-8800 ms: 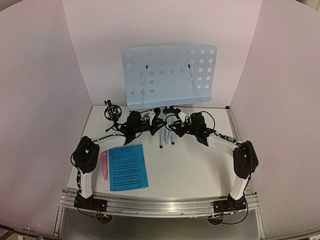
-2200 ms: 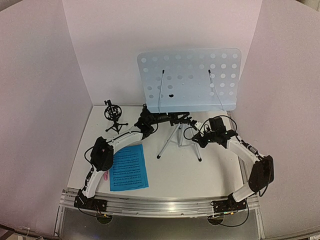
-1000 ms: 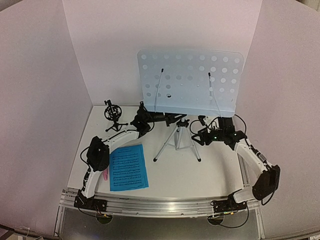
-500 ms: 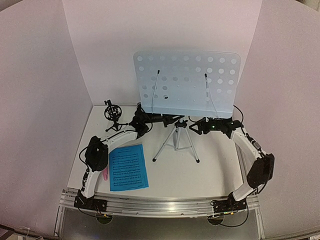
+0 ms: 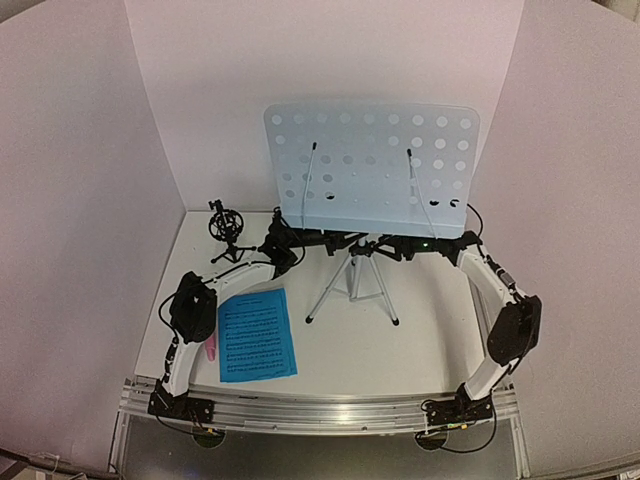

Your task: Set up the instrument practice props

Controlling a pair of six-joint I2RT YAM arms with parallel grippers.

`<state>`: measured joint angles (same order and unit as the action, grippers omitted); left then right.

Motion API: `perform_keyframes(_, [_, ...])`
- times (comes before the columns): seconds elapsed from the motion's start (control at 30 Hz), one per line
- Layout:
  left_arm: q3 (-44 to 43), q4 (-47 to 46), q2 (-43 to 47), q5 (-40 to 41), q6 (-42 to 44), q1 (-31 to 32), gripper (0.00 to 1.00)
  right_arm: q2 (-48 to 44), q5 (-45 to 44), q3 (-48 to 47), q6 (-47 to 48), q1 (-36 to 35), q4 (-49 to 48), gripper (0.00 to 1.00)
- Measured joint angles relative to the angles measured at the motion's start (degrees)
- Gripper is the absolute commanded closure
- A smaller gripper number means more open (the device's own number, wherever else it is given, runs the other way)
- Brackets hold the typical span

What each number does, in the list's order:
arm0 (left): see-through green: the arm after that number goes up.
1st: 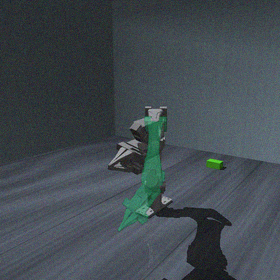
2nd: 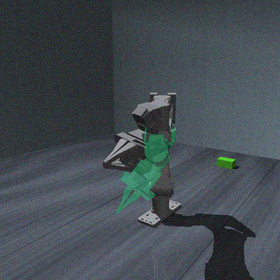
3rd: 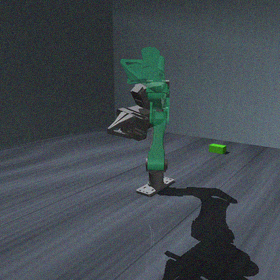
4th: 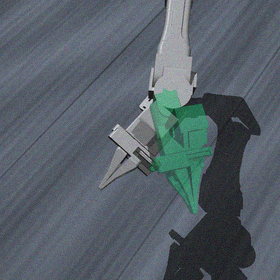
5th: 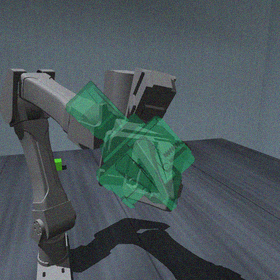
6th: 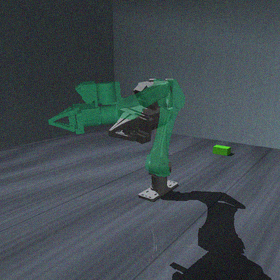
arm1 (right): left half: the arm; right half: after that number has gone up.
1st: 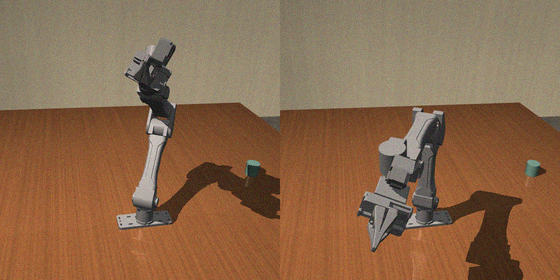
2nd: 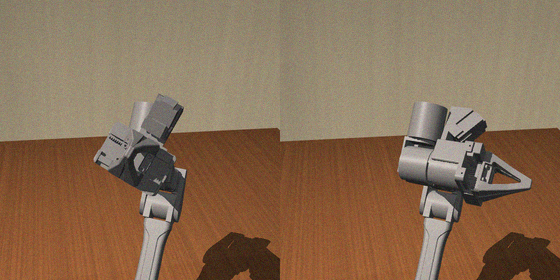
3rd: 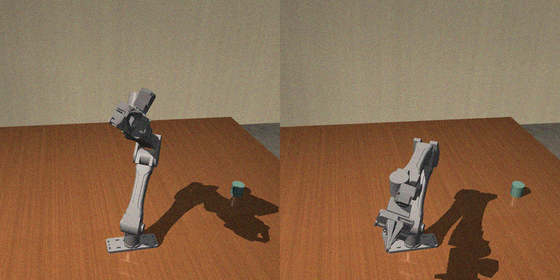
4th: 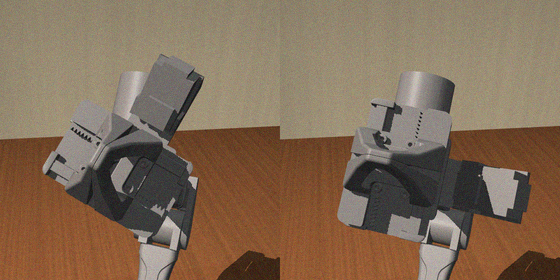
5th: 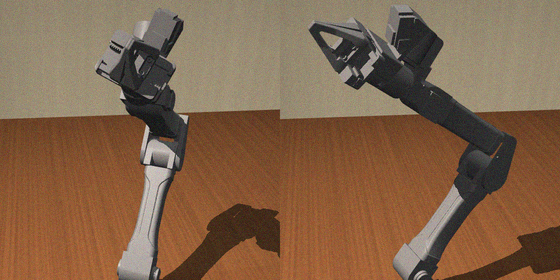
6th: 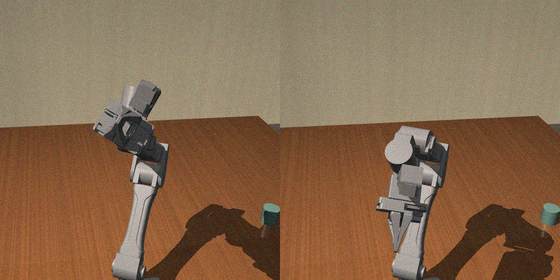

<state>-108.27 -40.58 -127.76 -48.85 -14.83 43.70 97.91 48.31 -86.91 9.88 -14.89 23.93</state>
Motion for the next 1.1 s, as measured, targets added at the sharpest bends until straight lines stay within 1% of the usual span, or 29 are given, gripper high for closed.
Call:
perform_keyframes(0.23, [0.0, 0.0, 0.0, -0.1, -0.1, -0.1, 1.00, 3.4, 5.7, -2.5, 0.5, 0.1, 0.4, 0.60])
perform_keyframes(0.37, [-0.1, 0.0, 0.0, -0.4, -0.1, -0.3, 1.00, 4.5, 8.0, -3.4, 0.3, 0.1, 0.6, 0.61])
perform_keyframes(0.77, [-0.1, 0.0, 0.0, -0.5, -0.1, -0.3, 1.00, 4.9, 10.7, -3.4, -1.0, 0.4, -0.6, 0.62])
perform_keyframes(1.0, [-0.2, 0.1, 0.0, -0.6, -0.2, -0.4, 1.00, 4.9, 13.3, -4.5, -4.0, 0.3, -6.0, 0.63])
perform_keyframes(1.1, [-0.2, 0.0, 0.0, -0.6, -0.2, -0.4, 1.00, 4.9, 13.9, -4.7, -5.4, 0.1, -7.7, 0.62])
